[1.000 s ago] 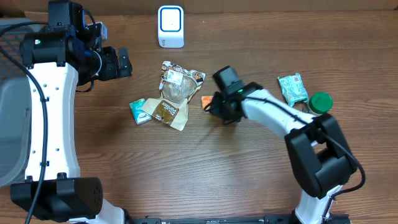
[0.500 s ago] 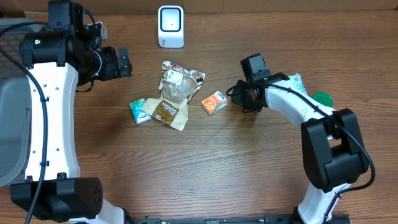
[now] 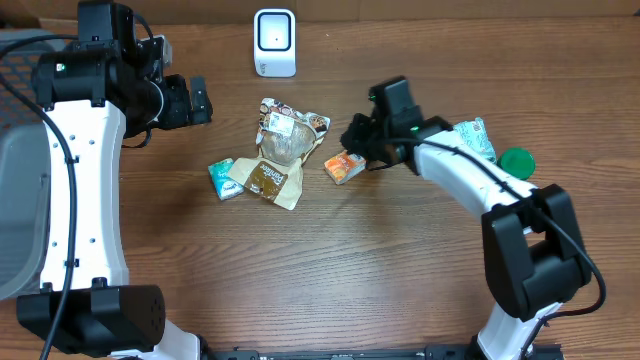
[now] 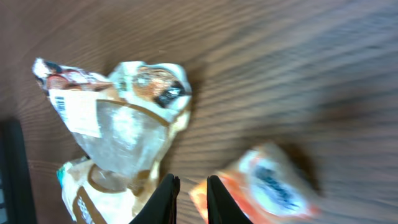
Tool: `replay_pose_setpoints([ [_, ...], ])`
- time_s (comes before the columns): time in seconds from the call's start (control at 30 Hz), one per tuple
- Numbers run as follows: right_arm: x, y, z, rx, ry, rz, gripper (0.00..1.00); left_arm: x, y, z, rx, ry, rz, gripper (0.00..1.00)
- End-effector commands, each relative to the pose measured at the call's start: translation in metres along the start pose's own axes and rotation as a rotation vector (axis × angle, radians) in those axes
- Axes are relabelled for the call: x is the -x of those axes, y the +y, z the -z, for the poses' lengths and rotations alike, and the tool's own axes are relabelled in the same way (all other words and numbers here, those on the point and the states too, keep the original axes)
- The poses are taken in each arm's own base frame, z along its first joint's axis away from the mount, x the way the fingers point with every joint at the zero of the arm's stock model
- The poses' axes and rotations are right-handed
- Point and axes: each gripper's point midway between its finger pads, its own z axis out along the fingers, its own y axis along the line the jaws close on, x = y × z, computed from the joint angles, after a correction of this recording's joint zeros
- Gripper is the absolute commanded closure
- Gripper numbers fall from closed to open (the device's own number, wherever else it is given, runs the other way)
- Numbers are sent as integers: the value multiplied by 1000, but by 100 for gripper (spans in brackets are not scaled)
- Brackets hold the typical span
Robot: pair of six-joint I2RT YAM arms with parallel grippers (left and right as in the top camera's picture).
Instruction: Scan the item barcode
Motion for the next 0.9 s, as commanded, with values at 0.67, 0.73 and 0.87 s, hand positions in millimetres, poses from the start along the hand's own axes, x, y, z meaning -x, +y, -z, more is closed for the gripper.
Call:
replay_pose_setpoints([
  [0.67,-49,4,-21,-103,112,86,87,5,-6,8,-16,-30,-17,0],
  [0.73,-47,-1,-10,-125,124,114,86,5,-6,8,-16,-30,-17,0],
  [0.87,-42,-20,9,-194,135,149,85,5,-6,8,-16,-30,-17,1],
])
